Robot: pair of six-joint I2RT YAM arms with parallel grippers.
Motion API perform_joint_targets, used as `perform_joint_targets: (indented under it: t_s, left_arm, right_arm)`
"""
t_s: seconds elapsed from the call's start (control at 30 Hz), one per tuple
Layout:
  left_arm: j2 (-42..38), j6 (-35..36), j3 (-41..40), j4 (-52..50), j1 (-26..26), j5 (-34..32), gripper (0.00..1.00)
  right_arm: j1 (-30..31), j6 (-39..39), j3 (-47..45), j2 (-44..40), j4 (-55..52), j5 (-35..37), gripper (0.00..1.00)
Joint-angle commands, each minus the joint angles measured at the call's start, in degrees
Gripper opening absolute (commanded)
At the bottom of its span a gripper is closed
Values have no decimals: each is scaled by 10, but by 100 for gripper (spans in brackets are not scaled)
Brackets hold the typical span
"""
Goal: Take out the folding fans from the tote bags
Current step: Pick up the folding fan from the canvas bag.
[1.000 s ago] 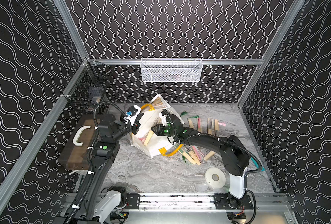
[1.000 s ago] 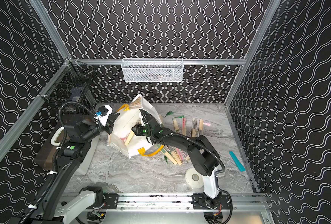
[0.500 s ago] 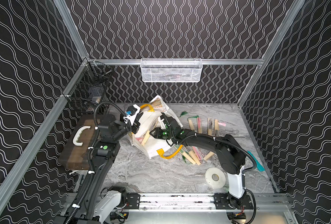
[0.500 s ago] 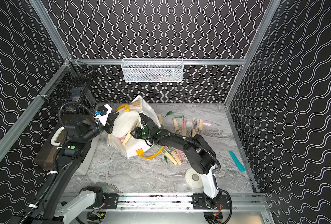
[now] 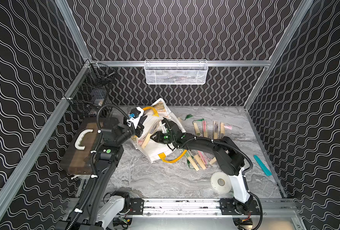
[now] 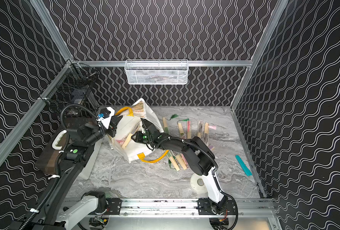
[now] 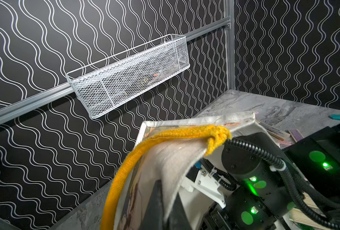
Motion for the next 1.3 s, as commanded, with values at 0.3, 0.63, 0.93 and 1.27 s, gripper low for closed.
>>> perform_joint_targets:
  t_s: [0.3,0.63,0.93,1.27]
  left_arm:
    - [-1,-7,-4,61,1,13,0]
    - [5,-50,-15,98,-1,56,0]
    - [0,-52,-14,105,-3,60,0]
    - [9,-24,-8,78,-3,10,0]
  right_arm:
    - [-2,51,25,36,51,-1,38]
    - [-9,115,47,91,180,-40,39]
    - [-16,163,89,135,273,-106,35]
    - [-19,148,75,117,242,-106,23]
